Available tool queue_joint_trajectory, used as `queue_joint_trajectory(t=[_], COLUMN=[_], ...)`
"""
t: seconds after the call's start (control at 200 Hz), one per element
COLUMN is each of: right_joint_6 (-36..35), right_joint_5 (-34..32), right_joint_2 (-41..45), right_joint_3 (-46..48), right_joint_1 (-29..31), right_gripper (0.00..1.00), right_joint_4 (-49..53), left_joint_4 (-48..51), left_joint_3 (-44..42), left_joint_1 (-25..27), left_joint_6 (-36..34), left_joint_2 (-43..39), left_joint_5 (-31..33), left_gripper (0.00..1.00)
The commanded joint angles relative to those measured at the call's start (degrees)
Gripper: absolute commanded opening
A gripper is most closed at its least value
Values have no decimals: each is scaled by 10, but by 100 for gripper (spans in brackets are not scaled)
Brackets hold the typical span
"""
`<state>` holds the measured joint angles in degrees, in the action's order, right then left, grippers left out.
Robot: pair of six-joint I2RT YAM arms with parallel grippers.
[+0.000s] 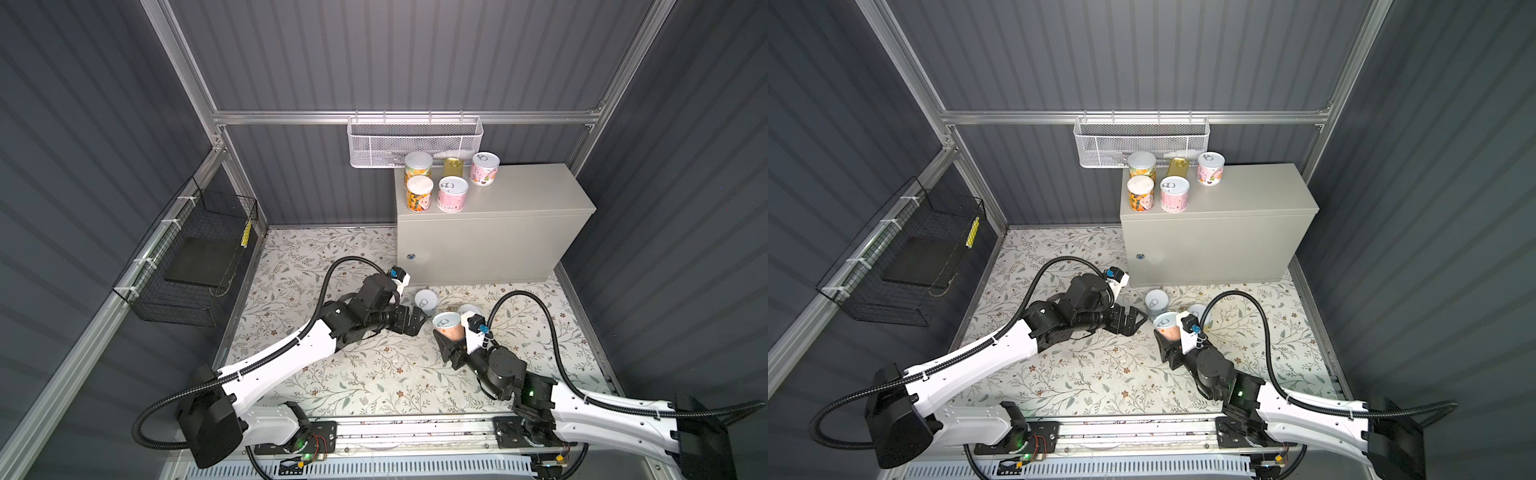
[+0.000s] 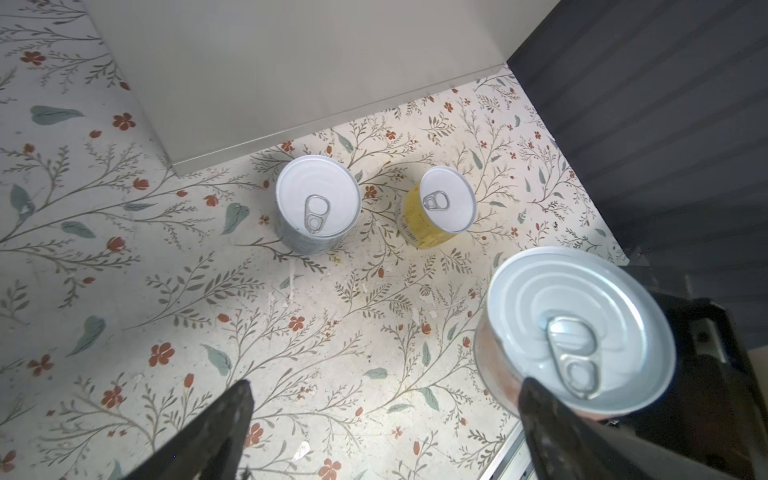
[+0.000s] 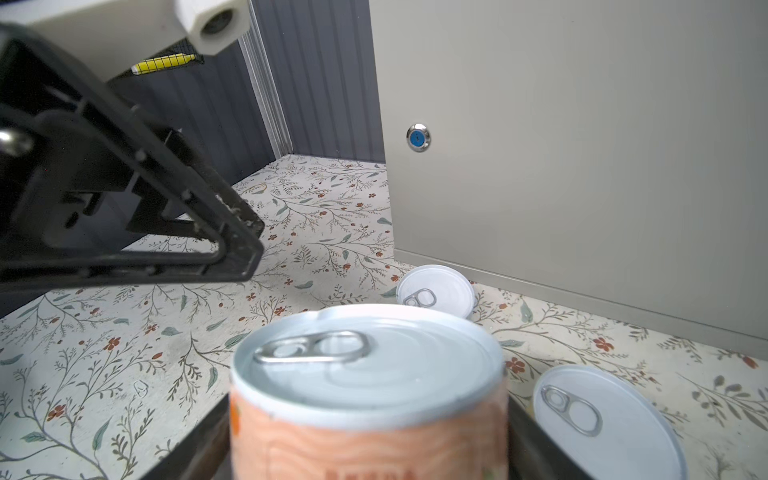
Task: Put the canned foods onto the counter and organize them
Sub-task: 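Open the left gripper and withdraw it while the right gripper lifts the orange can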
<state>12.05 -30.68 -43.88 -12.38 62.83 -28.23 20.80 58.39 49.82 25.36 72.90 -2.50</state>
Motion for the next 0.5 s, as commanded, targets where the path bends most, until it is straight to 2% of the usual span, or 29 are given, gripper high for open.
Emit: queue_joint_trajectory(t=[0.0,0.185,0.305,0.495], right_joint_6=[12,10,-6,-5], right_joint_5=[-27,-44,-46,-16], right_joint_2=[32,69,86,73], right_joint_3=[-22,-46,-72,-121], right_joint_1=[-1,-2,-6,-62], right_gripper=[63,62,62,62], right_joint_4=[-2,64,97,141], left_joint_4=[-9,0,-33,-96], left_joint_3=[-13,-27,-60,-111], left_joint_1=[0,0,-1,-2], left_joint_6=[10,-3,-8,-26], left_joint_2=[-20,-29,-48,-66], left_joint_5=[42,71,84,107], left_gripper=[100,100,100,100])
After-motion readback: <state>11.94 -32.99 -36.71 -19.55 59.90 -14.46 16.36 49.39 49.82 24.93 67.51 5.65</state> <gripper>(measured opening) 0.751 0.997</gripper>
